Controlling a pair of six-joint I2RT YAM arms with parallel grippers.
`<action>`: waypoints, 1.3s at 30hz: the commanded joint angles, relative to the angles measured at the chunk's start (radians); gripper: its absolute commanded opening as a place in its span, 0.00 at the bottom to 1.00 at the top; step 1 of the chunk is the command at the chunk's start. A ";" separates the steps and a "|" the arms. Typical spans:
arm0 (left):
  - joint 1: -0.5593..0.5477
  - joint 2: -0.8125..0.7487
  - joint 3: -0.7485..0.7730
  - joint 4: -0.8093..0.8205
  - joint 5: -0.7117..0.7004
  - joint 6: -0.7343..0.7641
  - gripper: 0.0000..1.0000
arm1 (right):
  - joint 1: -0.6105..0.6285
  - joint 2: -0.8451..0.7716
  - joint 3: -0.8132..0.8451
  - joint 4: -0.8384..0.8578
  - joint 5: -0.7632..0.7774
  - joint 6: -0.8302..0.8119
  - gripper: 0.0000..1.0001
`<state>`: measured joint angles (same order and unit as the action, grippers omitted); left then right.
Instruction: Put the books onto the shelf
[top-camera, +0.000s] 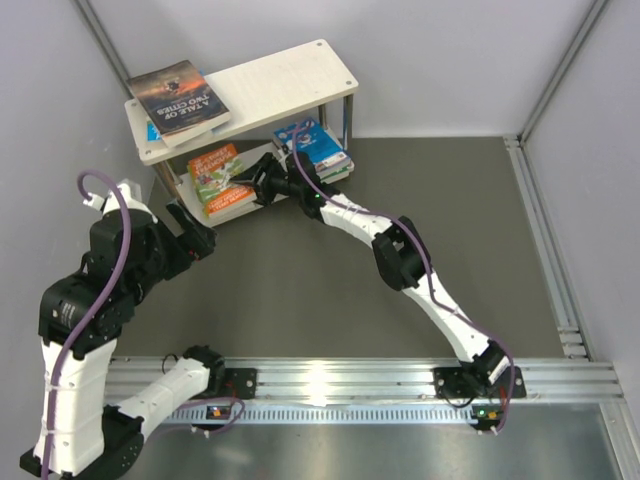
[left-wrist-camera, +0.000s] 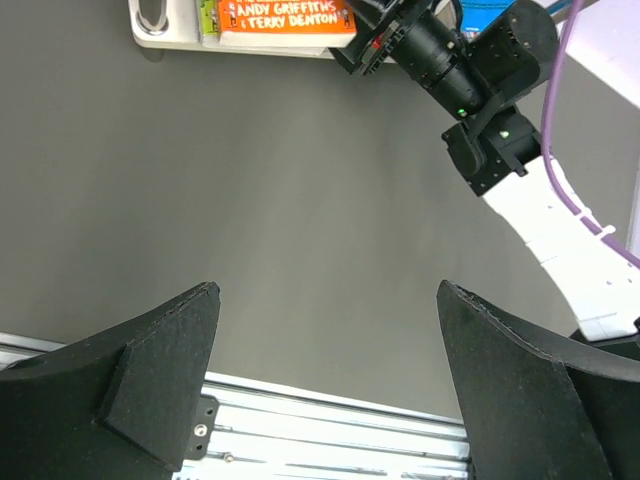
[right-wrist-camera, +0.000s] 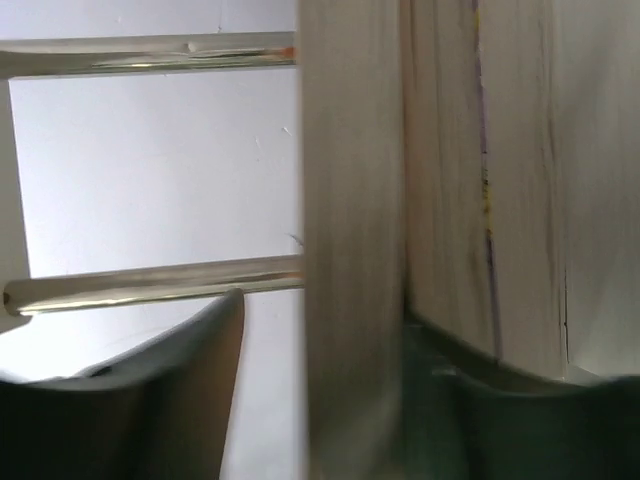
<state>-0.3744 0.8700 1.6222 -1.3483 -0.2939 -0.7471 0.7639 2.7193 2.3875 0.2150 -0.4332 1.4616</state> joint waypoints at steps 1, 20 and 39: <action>0.002 -0.002 -0.001 -0.080 -0.027 0.041 0.95 | 0.008 -0.001 0.081 0.061 0.057 -0.004 0.60; 0.002 0.015 -0.044 0.005 0.016 0.020 0.94 | 0.018 -0.323 -0.154 -0.383 0.060 -0.409 1.00; 0.002 -0.040 -0.082 -0.009 0.030 -0.075 0.91 | 0.034 -0.474 -0.209 -0.582 0.203 -0.592 0.78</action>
<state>-0.3744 0.8413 1.5448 -1.3521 -0.2760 -0.7998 0.7776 2.3390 2.1674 -0.3901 -0.2676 0.9085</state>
